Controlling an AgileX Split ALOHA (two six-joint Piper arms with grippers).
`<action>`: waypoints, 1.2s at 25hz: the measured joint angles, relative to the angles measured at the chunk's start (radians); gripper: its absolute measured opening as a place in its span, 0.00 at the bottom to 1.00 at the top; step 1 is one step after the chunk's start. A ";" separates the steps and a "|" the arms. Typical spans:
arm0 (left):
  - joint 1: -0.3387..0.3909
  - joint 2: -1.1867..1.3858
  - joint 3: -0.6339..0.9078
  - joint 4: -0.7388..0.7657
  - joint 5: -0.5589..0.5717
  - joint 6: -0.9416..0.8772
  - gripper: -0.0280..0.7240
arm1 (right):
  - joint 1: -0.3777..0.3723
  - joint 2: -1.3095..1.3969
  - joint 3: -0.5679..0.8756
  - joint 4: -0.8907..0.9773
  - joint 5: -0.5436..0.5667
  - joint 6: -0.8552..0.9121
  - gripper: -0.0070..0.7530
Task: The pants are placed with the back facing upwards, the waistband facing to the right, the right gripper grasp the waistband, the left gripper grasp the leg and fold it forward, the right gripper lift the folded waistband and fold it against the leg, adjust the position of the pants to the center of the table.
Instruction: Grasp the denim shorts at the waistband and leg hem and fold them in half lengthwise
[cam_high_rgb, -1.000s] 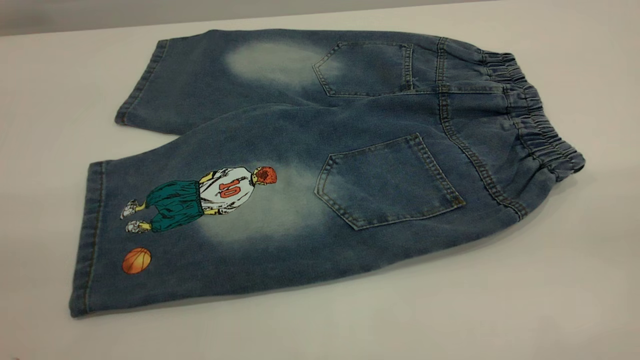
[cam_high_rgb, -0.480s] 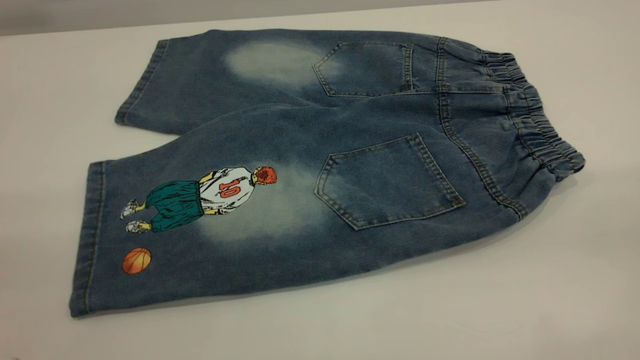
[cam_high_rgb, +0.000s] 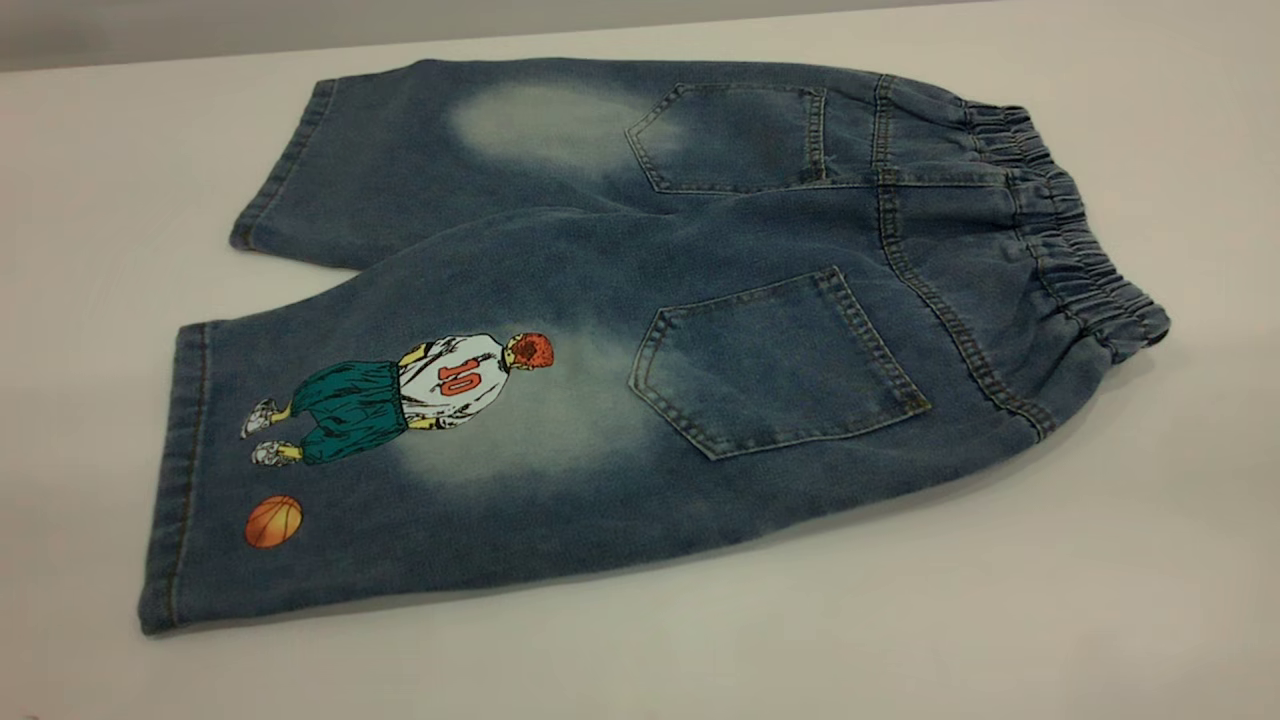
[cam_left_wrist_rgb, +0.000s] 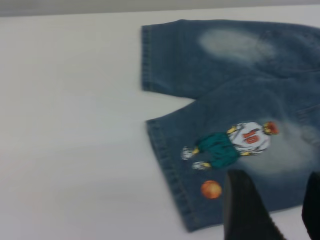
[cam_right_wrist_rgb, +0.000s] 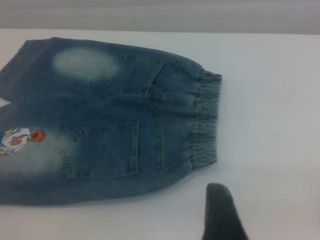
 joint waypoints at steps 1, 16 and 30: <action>0.000 0.000 0.000 -0.015 -0.001 -0.005 0.43 | 0.000 0.000 0.000 -0.004 -0.003 -0.006 0.49; 0.000 0.478 -0.104 -0.136 -0.365 0.151 0.43 | 0.000 0.388 -0.032 0.029 -0.265 -0.007 0.40; 0.000 0.999 -0.154 -0.291 -0.359 0.492 0.43 | 0.000 0.997 -0.168 0.006 -0.465 -0.136 0.36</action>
